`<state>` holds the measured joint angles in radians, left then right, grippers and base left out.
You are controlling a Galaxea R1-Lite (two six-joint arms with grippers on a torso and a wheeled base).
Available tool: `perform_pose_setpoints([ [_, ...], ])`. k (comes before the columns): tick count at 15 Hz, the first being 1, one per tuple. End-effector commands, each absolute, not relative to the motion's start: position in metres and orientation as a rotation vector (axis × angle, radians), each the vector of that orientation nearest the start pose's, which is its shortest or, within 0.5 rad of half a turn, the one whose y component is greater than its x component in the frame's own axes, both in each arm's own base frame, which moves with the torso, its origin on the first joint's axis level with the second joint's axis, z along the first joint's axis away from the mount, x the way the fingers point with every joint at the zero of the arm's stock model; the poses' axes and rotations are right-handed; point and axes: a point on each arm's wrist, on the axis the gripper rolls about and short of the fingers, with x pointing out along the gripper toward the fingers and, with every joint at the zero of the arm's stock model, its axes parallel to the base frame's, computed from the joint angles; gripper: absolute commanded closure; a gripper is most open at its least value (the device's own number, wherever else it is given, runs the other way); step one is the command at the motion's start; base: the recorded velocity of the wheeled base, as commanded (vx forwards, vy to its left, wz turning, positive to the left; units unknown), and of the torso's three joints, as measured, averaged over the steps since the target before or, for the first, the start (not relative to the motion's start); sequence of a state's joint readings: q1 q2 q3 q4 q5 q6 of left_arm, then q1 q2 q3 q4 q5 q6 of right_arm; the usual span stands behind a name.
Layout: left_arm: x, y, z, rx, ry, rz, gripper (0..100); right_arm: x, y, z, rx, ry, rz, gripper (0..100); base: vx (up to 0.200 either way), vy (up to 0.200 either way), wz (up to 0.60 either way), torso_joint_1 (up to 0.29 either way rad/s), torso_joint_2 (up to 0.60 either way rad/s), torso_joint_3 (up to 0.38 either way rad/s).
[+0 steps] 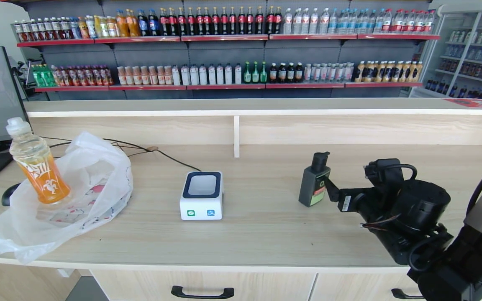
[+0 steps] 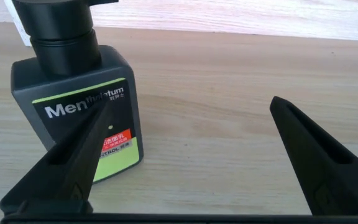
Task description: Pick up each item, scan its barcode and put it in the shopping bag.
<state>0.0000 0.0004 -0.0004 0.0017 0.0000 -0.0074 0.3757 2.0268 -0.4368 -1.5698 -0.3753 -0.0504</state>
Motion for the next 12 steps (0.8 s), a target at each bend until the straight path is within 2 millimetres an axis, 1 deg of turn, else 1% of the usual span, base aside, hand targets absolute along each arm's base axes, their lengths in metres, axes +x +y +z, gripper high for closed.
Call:
perform_pose_setpoints([
  [1, -0.023, 0.000, 0.075, -0.008, 0.002, 0.000, 100, 0.291, 0.104, 0.086, -0.062, 0.029, -0.004, 0, 0.000, 0.000, 0.00, 0.000, 0.00, 0.000],
  [10, -0.023, 0.000, 0.075, -0.008, 0.002, 0.000, 100, 0.306, 0.107, 0.077, -0.063, 0.033, -0.015, 0, 0.000, 0.000, 0.00, 0.000, 0.00, 0.000],
  [12, -0.023, 0.000, 0.075, -0.008, 0.002, 0.000, 100, 0.310, 0.101, 0.075, -0.065, 0.035, -0.033, 0, 0.000, 0.000, 0.00, 0.000, 0.00, 0.000],
])
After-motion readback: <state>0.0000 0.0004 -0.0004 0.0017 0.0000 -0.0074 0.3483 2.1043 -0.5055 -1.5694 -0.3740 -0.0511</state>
